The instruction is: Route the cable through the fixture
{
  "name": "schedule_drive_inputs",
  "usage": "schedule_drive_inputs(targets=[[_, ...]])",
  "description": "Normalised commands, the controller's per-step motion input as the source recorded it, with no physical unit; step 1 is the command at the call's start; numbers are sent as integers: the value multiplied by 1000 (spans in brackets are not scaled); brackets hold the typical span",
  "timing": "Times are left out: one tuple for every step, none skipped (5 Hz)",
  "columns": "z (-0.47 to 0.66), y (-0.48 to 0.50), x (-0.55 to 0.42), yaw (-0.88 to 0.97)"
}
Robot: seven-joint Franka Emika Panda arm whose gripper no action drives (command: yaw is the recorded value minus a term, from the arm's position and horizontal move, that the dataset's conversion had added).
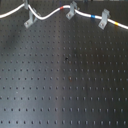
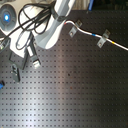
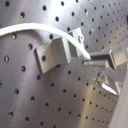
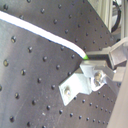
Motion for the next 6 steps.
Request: schedule_drive_inputs(targets=[[185, -219, -81, -154], [214, -192, -60, -103], [226, -164, -46, 0], [296, -54, -6, 0], [327, -213, -54, 0], [384, -157, -37, 0]])
